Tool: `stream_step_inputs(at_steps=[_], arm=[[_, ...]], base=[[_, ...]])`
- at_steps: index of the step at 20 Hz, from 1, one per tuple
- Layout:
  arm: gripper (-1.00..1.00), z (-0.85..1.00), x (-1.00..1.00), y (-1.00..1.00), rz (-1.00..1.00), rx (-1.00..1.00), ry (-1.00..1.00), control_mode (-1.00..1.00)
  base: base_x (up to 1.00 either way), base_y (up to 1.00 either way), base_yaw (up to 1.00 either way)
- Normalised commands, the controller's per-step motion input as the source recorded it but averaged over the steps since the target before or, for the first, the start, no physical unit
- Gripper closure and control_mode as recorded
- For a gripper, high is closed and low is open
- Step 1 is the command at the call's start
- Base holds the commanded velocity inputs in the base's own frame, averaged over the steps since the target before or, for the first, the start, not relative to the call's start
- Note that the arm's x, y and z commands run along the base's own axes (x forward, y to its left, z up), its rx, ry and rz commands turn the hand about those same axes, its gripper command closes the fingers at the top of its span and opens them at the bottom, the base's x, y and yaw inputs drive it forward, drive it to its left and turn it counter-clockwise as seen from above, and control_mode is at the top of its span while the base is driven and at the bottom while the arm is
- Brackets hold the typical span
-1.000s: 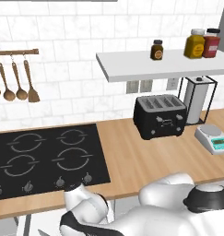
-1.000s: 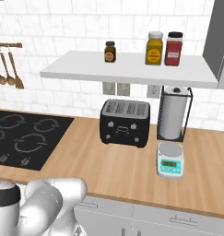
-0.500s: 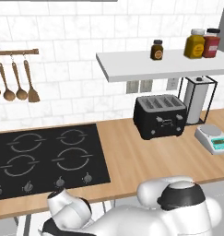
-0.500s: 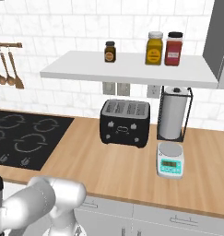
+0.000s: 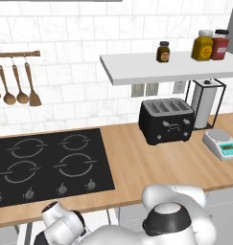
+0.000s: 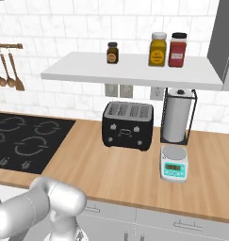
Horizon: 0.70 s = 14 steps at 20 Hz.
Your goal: Pick up the knife from the drawer and place it on the cutting board. Then place the meat from the plate to the cutting board.
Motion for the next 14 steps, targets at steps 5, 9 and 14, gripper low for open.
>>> stream_step_inputs(at_steps=[5, 9, 14], arm=[[-1.00, -0.25, 0.00, 0.00, 0.09, 0.00, 0.00, -1.00], [-1.00, -0.32, 0.00, 0.00, 0.16, 0.00, 0.00, -1.00], [-1.00, -0.40, 0.00, 0.00, 0.15, 0.00, 0.00, -1.00]], base=[[0.00, 0.00, 0.00], [0.00, 0.00, 0.00], [0.00, 0.00, 0.00]])
